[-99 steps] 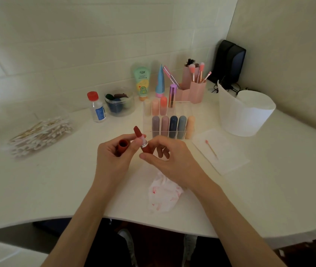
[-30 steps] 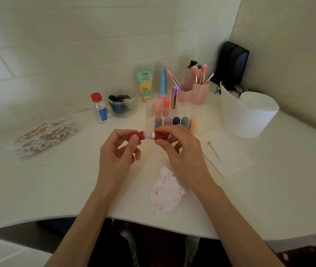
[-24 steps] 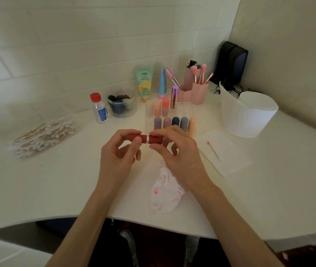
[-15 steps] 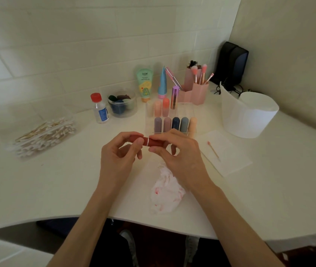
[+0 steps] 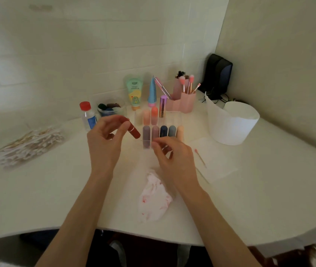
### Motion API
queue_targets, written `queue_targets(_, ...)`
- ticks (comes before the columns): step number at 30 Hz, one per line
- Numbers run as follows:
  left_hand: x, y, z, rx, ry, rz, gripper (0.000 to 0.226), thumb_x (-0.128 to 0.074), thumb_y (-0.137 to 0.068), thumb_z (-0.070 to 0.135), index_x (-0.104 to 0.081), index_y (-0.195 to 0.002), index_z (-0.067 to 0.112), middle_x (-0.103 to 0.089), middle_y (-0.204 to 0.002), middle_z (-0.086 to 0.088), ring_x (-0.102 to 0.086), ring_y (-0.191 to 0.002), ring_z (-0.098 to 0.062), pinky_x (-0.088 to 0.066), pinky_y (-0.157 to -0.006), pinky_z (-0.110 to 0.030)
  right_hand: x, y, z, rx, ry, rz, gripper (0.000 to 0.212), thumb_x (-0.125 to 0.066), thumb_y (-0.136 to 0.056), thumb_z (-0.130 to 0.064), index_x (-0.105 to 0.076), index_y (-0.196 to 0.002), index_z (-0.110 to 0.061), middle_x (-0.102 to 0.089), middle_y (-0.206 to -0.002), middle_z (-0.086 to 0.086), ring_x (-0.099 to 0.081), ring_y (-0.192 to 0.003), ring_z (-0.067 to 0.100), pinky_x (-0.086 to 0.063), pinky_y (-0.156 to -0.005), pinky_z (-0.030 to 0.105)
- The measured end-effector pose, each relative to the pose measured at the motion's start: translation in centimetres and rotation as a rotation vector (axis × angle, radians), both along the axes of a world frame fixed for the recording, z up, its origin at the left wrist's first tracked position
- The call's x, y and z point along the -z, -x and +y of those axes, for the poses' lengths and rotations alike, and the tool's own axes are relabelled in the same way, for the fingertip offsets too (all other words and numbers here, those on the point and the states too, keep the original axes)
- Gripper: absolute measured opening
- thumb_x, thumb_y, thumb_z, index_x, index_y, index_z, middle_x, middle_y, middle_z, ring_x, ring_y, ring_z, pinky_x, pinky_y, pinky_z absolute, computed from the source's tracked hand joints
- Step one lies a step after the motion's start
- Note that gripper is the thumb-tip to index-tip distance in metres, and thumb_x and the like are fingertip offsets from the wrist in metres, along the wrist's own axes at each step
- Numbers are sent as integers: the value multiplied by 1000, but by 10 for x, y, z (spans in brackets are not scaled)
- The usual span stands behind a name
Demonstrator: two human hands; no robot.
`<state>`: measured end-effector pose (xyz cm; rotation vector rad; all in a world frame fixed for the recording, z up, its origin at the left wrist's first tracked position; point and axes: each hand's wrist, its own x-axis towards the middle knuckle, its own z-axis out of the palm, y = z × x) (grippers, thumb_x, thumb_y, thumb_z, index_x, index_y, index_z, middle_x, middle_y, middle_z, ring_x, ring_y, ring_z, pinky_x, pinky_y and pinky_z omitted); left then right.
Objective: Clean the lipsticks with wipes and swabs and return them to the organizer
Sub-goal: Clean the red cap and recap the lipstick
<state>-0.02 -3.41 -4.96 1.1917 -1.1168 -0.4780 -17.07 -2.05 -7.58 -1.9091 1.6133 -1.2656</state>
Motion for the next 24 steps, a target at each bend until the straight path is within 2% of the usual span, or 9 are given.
queue_targets(4,-2,6,-12,6,-18,-87,17,-77,-89,19,-71,-104,23,-75,-94,20,-70,-97,1,-57,-90,-37,1,-2,0,20,-3,-33,12,-66,-98,-34,-74,-104,-28,-70,-92,-13,-63,-82,7,-57,-83,29)
queue_targets(7,0,8,-19,27,-54,-206,17,-75,-90,18,-70,-104,27,-70,-88,31,-66,-92,10,-51,-82,-24,3,-1,-2,34,-16,-29,13,-64,-98,-31,-75,-105,-28,-70,-91,-13,-63,-79,8,-56,-80,32)
queue_targets(10,2,6,-24,62,-56,-303,18,-74,-91,19,-71,-107,26,-71,-95,26,-65,-92,10,-48,-77,-22,3,1,-3,51,-14,-52,13,-64,-97,-26,-75,-105,-28,-71,-92,-12,-62,-78,8,-57,-79,33)
queue_targets(15,-1,4,-28,93,-34,-416,17,-74,-92,21,-71,-108,23,-72,-98,20,-67,-94,4,-43,-73,-17,0,-1,-1,47,-38,-43,14,-63,-99,-27,-74,-106,-28,-70,-95,-13,-61,-79,7,-55,-80,27)
queue_targets(18,-3,4,-30,97,-49,-436,16,-74,-91,22,-71,-107,25,-69,-96,27,-65,-93,9,-43,-74,-17,-1,0,-1,45,-66,-36,15,-62,-100,-26,-74,-108,-28,-71,-98,-13,-60,-81,5,-52,-81,21)
queue_targets(22,1,4,-33,93,-92,-472,13,-76,-90,24,-71,-101,28,-68,-94,28,-62,-95,10,-39,-74,-13,-2,1,-1,49,-54,-45,15,-62,-99,-26,-74,-107,-27,-71,-97,-12,-60,-79,6,-52,-79,22)
queue_targets(24,4,3,-34,78,-108,-494,11,-77,-89,27,-72,-99,28,-67,-96,25,-60,-98,6,-40,-81,-13,-1,0,-1,51,-43,-43,15,-62,-99,-26,-74,-107,-26,-71,-97,-11,-60,-79,6,-52,-78,21)
